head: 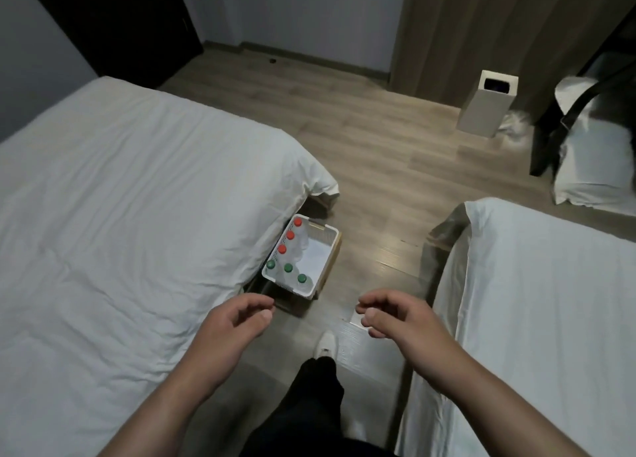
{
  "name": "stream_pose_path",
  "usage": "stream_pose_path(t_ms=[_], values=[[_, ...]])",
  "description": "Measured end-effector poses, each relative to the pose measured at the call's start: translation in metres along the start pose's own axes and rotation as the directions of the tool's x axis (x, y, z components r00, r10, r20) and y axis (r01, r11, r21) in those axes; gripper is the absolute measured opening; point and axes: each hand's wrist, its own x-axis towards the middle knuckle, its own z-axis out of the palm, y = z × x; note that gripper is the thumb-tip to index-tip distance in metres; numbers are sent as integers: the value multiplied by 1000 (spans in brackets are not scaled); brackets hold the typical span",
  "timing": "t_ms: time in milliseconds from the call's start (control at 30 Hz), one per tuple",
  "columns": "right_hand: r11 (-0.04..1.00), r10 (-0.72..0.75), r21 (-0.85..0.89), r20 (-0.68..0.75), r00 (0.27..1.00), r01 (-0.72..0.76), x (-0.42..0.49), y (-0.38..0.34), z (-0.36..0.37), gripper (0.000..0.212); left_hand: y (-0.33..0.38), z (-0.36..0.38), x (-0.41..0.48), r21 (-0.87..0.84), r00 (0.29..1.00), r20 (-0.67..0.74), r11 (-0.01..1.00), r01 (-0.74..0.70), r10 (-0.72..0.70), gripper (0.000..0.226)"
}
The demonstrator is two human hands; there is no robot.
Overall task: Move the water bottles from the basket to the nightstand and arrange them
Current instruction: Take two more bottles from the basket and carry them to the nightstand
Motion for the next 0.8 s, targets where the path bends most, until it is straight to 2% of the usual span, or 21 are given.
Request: stream_pose_path(t_ms=[200,300,467,600,800], values=[[999,45,20,-60,997,-44,67,-29,-22,15,29,8,87,-1,998,41,999,37,-37,22],[998,53,44,-140,989,-47,92,-47,-41,13,56,19,137,22,992,121,999,30,-33,28],[994,73,95,-292,954,-47,111,-60,-80,15,96,56,208,114,958,287,993,-23,-11,19],[985,122,164,-383,916,-63,114,-55,-109,15,120,97,239,129,923,384,991,-45,-8,30],[983,136,168,-390,911,-74,147,-63,-160,15,140,147,279,177,909,417,982,-67,-13,29]])
